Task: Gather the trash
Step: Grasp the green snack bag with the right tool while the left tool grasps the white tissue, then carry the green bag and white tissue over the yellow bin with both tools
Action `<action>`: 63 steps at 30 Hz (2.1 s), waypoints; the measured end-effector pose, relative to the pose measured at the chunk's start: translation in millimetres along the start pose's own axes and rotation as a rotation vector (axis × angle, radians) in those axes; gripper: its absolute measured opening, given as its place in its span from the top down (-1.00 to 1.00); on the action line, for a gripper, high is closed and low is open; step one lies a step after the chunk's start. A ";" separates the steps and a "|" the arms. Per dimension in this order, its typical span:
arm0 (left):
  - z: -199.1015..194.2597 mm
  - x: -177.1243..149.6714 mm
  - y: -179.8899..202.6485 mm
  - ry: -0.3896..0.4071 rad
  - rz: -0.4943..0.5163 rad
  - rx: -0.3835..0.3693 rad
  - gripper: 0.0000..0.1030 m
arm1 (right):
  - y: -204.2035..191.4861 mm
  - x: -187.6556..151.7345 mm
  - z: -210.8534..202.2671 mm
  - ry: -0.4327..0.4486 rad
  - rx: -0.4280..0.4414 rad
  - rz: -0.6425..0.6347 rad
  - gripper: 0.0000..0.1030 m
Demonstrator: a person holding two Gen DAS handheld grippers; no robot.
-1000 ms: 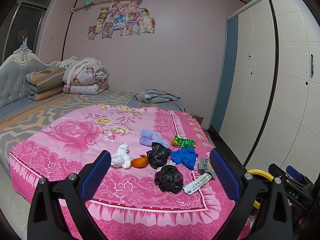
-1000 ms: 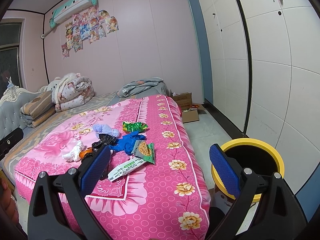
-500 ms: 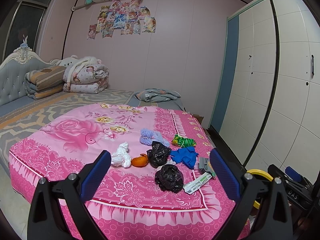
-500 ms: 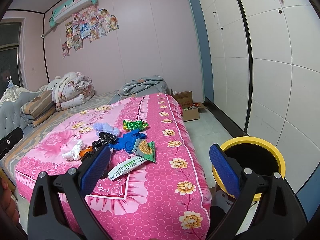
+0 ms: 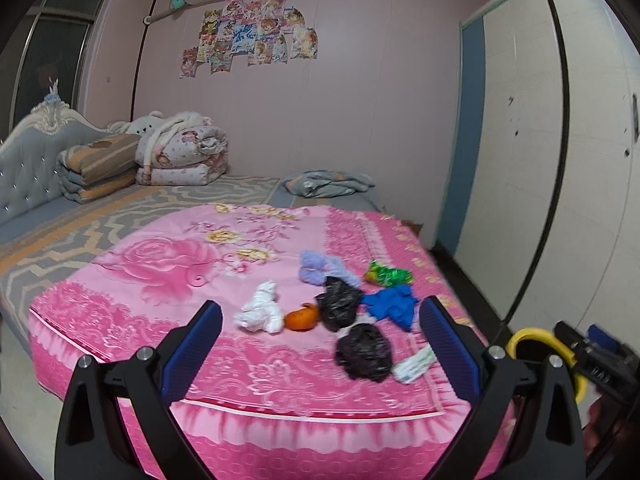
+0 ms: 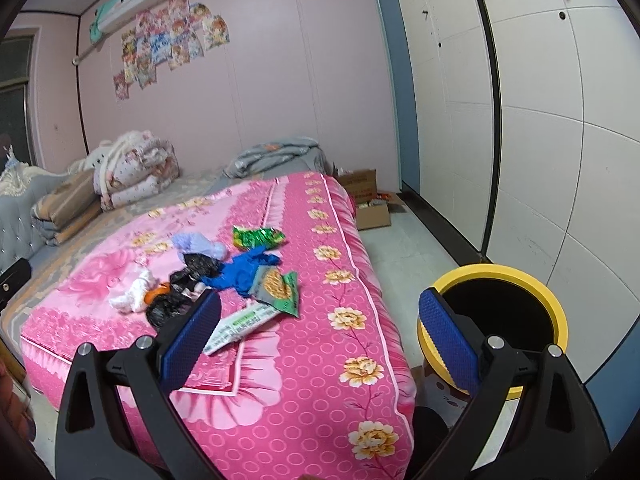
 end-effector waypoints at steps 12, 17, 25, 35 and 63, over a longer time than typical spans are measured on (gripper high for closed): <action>63.6 -41.5 -60.6 -0.178 -0.015 -0.022 -0.85 | -9.8 -19.5 99.2 -0.223 0.098 -0.094 -0.84; 97.9 -44.7 -81.3 -0.208 -0.055 -0.004 -0.85 | -21.7 -18.0 133.2 -0.279 0.138 -0.087 -0.84; 174.8 -41.9 -93.1 -0.303 -0.023 0.017 -0.85 | -36.2 -19.4 182.6 -0.369 0.140 -0.143 -0.84; 259.1 -53.5 -90.9 -0.427 -0.003 -0.003 -0.85 | -47.7 -19.6 237.1 -0.451 0.158 -0.112 -0.84; 251.0 -50.9 -76.0 -0.421 -0.030 -0.106 0.46 | -56.5 -15.7 224.2 -0.488 0.255 -0.017 0.37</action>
Point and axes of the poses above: each gripper's, at about its wrist camera, not at the fingertips, and z roughly the way its jaws point, y to its right, x to its top, the point moved 9 cm from there along z, roughly the way its jaws point, and after that the axes turned 7 degrees about z, right-handed, at the moved point
